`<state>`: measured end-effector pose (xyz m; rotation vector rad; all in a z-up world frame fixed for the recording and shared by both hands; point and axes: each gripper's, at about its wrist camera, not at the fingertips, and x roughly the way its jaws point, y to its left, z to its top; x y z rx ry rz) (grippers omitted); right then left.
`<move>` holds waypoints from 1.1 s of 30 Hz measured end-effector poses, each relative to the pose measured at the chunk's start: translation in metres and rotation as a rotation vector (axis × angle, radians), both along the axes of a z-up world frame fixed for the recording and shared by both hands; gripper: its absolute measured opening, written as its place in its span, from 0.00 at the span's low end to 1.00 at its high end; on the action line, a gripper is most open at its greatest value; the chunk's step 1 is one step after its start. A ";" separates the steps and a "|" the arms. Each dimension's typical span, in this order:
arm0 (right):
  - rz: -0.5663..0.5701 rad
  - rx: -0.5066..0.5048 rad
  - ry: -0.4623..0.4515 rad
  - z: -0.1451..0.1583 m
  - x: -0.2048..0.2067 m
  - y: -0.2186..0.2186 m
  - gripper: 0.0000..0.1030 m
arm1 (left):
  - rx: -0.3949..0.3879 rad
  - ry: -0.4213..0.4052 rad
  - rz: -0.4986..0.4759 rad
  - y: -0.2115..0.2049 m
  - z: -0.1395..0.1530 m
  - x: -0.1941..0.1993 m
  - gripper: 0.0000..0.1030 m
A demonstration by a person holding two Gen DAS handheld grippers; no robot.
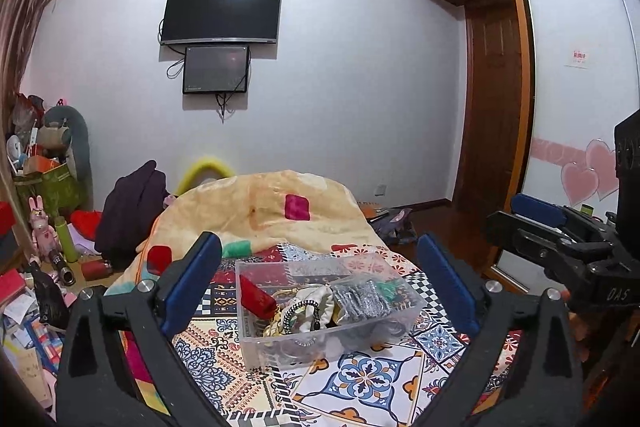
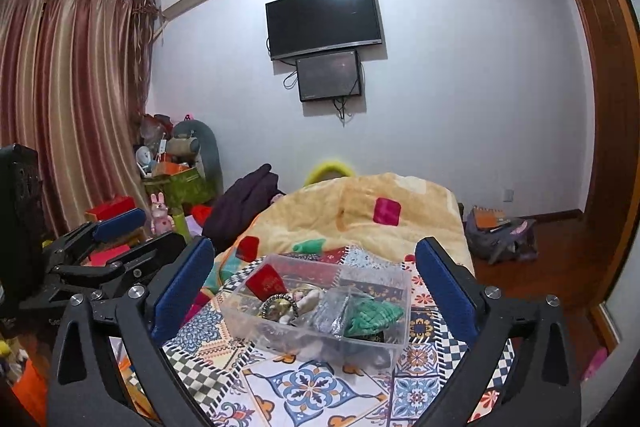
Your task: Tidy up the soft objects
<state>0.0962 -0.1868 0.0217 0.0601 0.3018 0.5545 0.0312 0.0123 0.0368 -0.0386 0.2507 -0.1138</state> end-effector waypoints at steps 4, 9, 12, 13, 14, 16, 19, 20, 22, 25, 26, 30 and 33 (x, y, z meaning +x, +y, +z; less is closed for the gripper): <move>0.000 0.004 0.002 -0.001 0.000 -0.001 0.98 | -0.001 0.000 -0.001 0.000 0.000 0.000 0.97; -0.001 0.003 0.004 -0.002 -0.001 -0.002 0.98 | -0.001 0.000 -0.001 0.001 0.000 0.000 0.97; -0.001 0.002 0.004 -0.003 -0.003 -0.003 0.98 | 0.000 -0.001 -0.001 0.000 0.000 0.000 0.97; 0.000 0.002 0.005 -0.003 -0.003 -0.003 0.98 | -0.001 -0.001 -0.002 0.000 0.000 0.000 0.97; 0.000 0.002 0.005 -0.003 -0.003 -0.003 0.98 | -0.001 -0.001 -0.001 0.000 0.000 0.000 0.97; -0.001 0.002 0.005 -0.003 -0.003 -0.003 0.98 | -0.003 -0.005 -0.003 0.000 0.000 -0.002 0.97; -0.002 0.002 0.006 -0.003 -0.003 -0.003 0.98 | 0.000 -0.010 -0.005 0.000 0.000 -0.003 0.97; -0.001 0.002 0.006 -0.004 -0.003 -0.002 0.98 | 0.002 -0.011 -0.005 -0.001 0.000 -0.004 0.97; -0.001 0.000 0.007 -0.004 -0.004 -0.002 0.98 | 0.003 -0.012 -0.007 -0.001 0.000 -0.006 0.98; -0.003 -0.001 0.009 -0.005 -0.003 -0.002 0.99 | 0.003 -0.011 -0.010 -0.002 -0.001 -0.006 0.98; -0.005 0.000 0.008 -0.005 -0.004 -0.002 0.99 | 0.002 -0.010 -0.011 -0.002 0.000 -0.005 0.98; -0.007 0.002 0.008 -0.004 -0.003 -0.004 1.00 | -0.001 -0.003 -0.020 -0.002 0.000 -0.004 0.98; -0.012 0.000 0.008 -0.004 -0.003 -0.005 1.00 | -0.005 0.001 -0.023 -0.001 0.000 -0.004 0.98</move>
